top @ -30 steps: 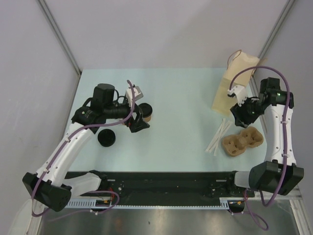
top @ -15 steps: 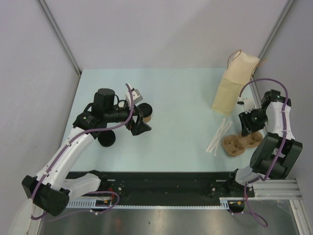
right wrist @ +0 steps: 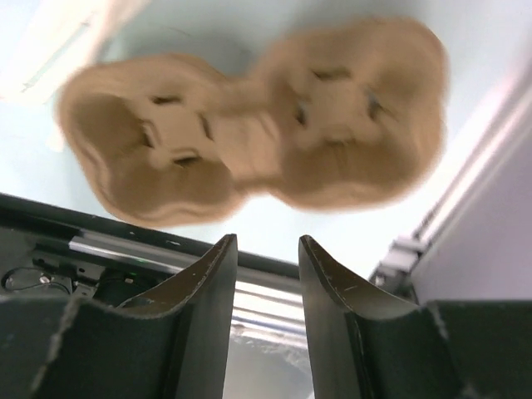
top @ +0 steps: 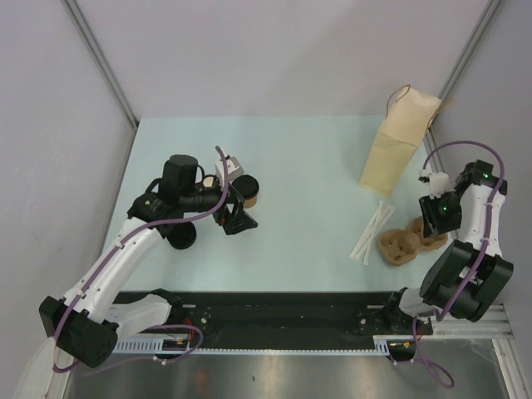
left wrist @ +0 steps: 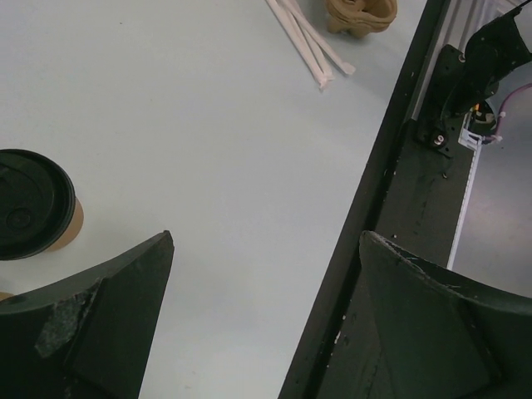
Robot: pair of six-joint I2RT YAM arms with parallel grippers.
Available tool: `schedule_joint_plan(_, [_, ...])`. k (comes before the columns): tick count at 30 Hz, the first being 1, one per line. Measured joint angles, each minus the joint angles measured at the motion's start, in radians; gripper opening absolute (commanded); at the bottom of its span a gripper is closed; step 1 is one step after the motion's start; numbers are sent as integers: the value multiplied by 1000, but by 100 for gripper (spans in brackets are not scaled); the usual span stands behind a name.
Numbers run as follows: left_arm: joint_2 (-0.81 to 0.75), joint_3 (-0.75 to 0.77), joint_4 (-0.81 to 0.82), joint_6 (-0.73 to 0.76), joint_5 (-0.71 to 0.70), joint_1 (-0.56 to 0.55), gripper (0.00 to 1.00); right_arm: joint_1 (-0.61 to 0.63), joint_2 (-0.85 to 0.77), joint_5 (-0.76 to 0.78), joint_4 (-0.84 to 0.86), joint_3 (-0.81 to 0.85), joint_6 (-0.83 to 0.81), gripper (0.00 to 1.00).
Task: Pack the takeout coffee
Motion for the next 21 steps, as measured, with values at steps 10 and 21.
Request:
schedule_joint_plan(10, [2, 32, -117, 3, 14, -9, 98, -188, -79, 10, 9, 0, 248, 46])
schedule_joint_plan(21, [81, 135, -278, 92, 5, -18, 98, -175, -56, 17, 114, -23, 515, 41])
